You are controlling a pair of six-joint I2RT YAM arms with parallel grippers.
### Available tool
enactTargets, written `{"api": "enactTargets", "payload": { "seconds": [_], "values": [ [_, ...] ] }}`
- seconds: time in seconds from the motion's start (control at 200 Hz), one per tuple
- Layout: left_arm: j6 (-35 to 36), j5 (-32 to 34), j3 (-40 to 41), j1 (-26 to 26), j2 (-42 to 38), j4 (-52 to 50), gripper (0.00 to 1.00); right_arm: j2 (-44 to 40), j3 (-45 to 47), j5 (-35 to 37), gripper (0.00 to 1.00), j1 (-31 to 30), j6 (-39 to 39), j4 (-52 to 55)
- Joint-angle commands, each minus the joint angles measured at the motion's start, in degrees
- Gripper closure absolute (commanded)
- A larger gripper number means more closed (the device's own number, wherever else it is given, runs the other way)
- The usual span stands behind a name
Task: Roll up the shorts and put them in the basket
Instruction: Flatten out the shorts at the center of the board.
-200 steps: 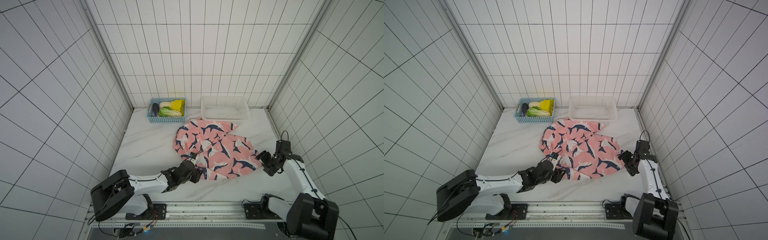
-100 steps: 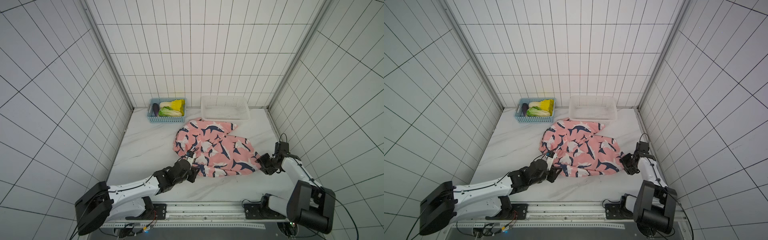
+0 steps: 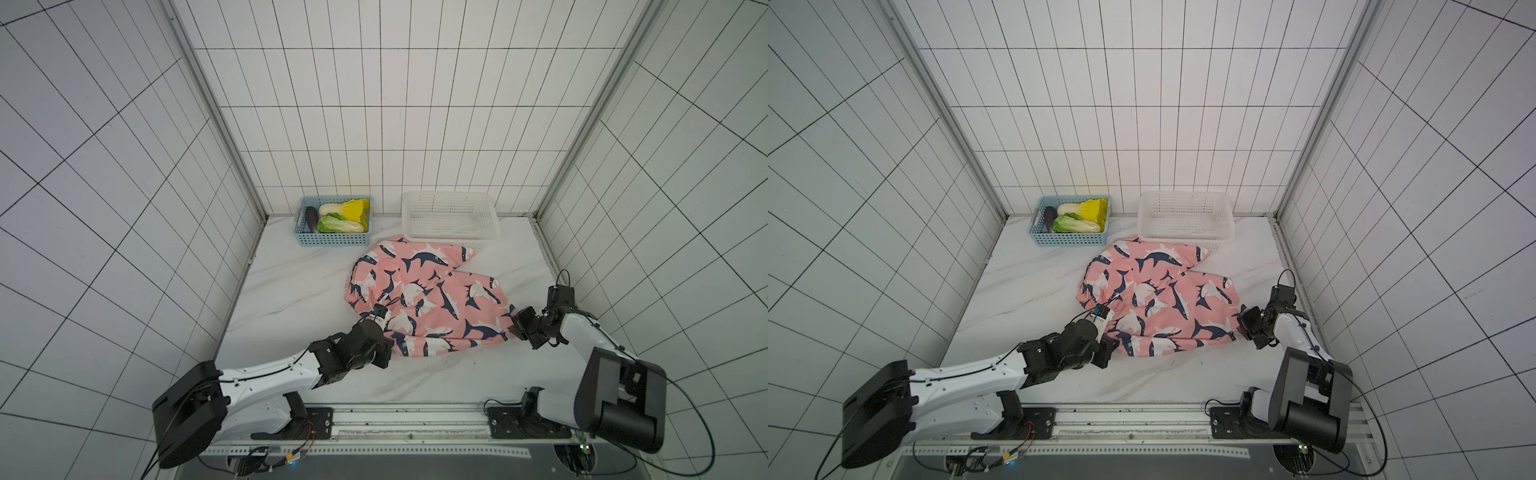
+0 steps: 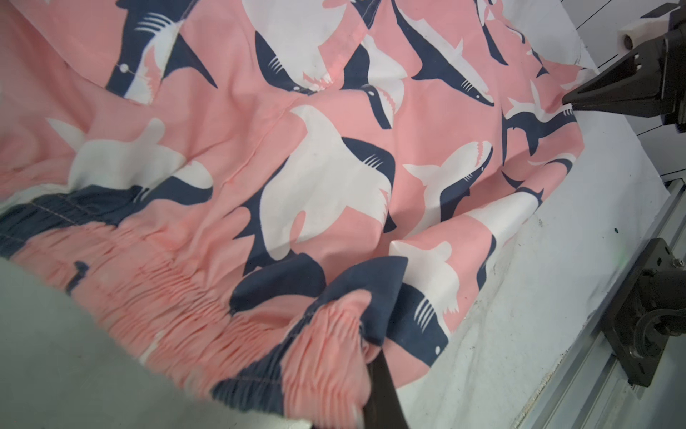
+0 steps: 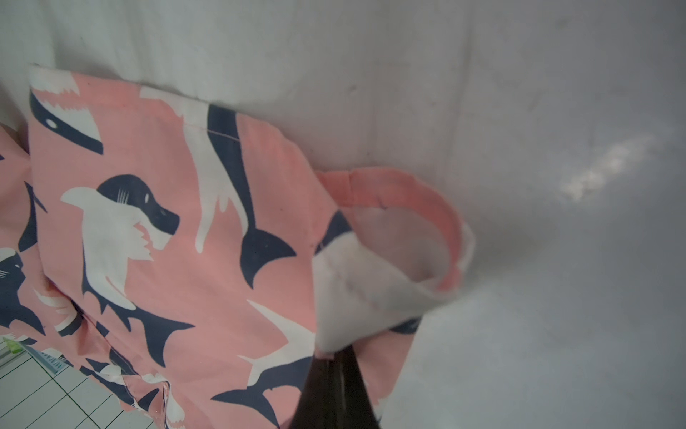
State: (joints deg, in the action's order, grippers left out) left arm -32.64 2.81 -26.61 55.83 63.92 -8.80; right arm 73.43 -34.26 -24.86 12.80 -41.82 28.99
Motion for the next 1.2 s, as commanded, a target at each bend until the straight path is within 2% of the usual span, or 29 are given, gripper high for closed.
{"api": "enactTargets", "payload": {
  "seconds": [0.0,0.185,0.32,0.51,0.65,0.78,0.89,0.99,1.09,1.195],
  "values": [
    [-1.00,2.19,-3.24,0.20,-3.56,-6.24,1.00,-2.89,-3.28,0.15,1.00,0.56,0.36,2.34],
    [-1.51,5.58,-11.90,0.23,-11.44,-20.36,1.00,-9.49,-10.42,0.84,1.00,0.56,-3.06,3.78],
    [2.64,10.73,-24.39,-1.28,-14.21,-31.32,1.00,-9.63,-20.40,-0.65,1.00,0.47,-5.17,4.08],
    [8.67,4.92,-38.93,-12.99,-8.72,-41.03,1.00,-4.32,-32.97,-2.55,1.00,0.32,-7.04,3.39],
    [11.06,2.17,-46.70,-19.45,-6.06,-44.91,1.00,-2.61,-41.45,-1.09,1.00,-3.39,-9.73,1.35],
    [13.80,-2.86,-55.10,-27.28,-2.03,-47.98,1.00,3.09,-50.36,-3.06,1.00,-6.03,-11.65,-0.62],
    [16.28,-3.63,-64.29,-33.63,2.63,-49.52,1.00,9.28,-61.23,-3.44,1.00,-7.80,-12.08,-0.13],
    [17.67,-3.59,-73.26,-35.98,5.37,-49.59,1.00,13.48,-71.32,-4.78,1.00,-8.37,-13.41,-0.40],
    [19.42,-4.37,-81.61,-36.24,7.45,-50.26,1.00,16.51,-80.42,-6.97,1.00,-8.35,-14.90,-2.10],
    [18.93,-8.64,-82.30,-36.19,6.05,-48.67,1.00,16.19,-84.60,-8.98,1.00,-8.01,-14.28,-4.36]
  ]
}}
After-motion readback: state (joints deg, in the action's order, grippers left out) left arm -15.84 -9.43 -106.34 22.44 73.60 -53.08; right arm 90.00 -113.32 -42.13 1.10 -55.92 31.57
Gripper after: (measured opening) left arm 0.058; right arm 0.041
